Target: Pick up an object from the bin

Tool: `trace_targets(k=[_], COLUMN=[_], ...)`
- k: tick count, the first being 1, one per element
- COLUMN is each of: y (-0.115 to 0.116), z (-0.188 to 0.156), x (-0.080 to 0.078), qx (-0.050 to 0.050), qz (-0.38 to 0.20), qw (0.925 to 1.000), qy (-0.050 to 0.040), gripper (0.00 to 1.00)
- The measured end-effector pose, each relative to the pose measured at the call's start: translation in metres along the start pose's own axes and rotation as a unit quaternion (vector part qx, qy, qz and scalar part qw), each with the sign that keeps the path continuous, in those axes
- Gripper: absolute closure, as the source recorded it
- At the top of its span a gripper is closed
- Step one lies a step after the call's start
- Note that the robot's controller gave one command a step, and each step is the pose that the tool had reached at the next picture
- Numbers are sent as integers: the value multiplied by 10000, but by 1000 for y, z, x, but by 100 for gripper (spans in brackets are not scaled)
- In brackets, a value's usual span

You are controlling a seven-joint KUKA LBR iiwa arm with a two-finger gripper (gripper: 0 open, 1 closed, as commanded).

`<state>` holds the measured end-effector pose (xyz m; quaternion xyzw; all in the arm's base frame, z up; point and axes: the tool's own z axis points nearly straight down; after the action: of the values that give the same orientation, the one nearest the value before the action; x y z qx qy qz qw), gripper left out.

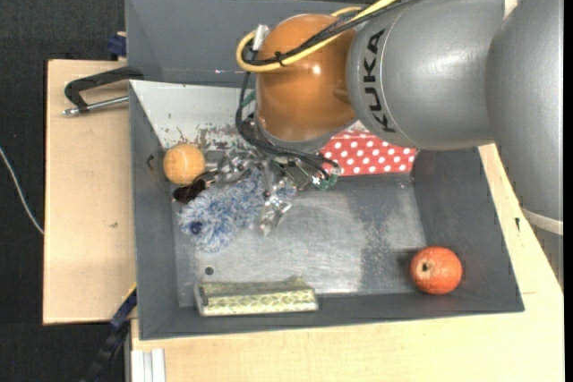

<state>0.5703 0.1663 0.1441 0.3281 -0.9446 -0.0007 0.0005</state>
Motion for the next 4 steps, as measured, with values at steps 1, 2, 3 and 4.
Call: trace_targets(k=[1, 2, 3, 4], y=[16, 15, 12, 33], z=[-24, 59, 60, 42], x=[-27, -7, -2, -19], qx=[37, 2, 25, 21], qz=[-725, -2907, -3405, -5776], qw=[9973, 9568, 9402, 8163], qy=[-88, -18, -55, -31], gripper=[0, 0, 0, 100])
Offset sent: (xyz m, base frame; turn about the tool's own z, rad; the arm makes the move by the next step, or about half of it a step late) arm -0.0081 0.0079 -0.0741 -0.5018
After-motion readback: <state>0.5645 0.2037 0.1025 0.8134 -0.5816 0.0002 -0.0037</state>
